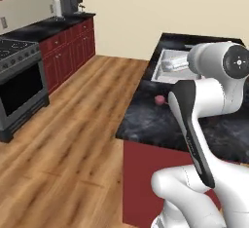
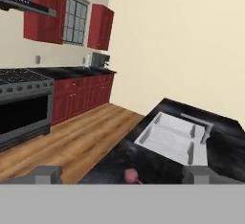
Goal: Place the liquor on the top shelf of the fridge to keep it out of children's reach, and place the onion and lime on lower shelves for easy access.
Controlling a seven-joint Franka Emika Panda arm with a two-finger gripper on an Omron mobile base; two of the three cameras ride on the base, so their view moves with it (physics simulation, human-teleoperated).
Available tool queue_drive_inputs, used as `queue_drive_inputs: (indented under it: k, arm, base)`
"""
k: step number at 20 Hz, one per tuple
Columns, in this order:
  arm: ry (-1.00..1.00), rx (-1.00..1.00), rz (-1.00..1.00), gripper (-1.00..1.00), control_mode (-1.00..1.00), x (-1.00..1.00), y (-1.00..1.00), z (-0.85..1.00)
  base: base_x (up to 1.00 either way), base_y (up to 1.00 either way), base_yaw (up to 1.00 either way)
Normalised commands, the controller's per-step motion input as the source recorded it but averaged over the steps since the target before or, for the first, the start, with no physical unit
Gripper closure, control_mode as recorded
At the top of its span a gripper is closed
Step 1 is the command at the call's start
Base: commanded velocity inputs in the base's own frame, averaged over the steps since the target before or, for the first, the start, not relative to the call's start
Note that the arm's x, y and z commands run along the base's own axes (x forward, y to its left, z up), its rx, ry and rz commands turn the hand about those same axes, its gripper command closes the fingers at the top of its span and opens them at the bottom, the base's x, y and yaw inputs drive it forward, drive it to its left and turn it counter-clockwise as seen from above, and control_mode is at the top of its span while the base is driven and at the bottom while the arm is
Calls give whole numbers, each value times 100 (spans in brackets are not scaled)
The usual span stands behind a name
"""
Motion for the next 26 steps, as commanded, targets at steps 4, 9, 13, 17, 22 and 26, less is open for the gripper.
queue_drive_inputs:
  k: [4,9,13,17,22,26]
  arm:
    - [0,0,0,-100,100,0,0,0]
    - [0,0,0,-100,100,0,0,0]
    - [0,0,0,-100,100,0,0,0]
    - [0,0,0,-100,100,0,0,0]
    - [0,0,0,-100,100,0,0,0]
    - [0,0,0,-100,100,0,0,0]
  base:
    - [14,60,-49]
    - [17,45,-48]
    - [16,40,-47]
    - [16,38,-45]
    - [17,42,-41]
    - [14,45,-30]
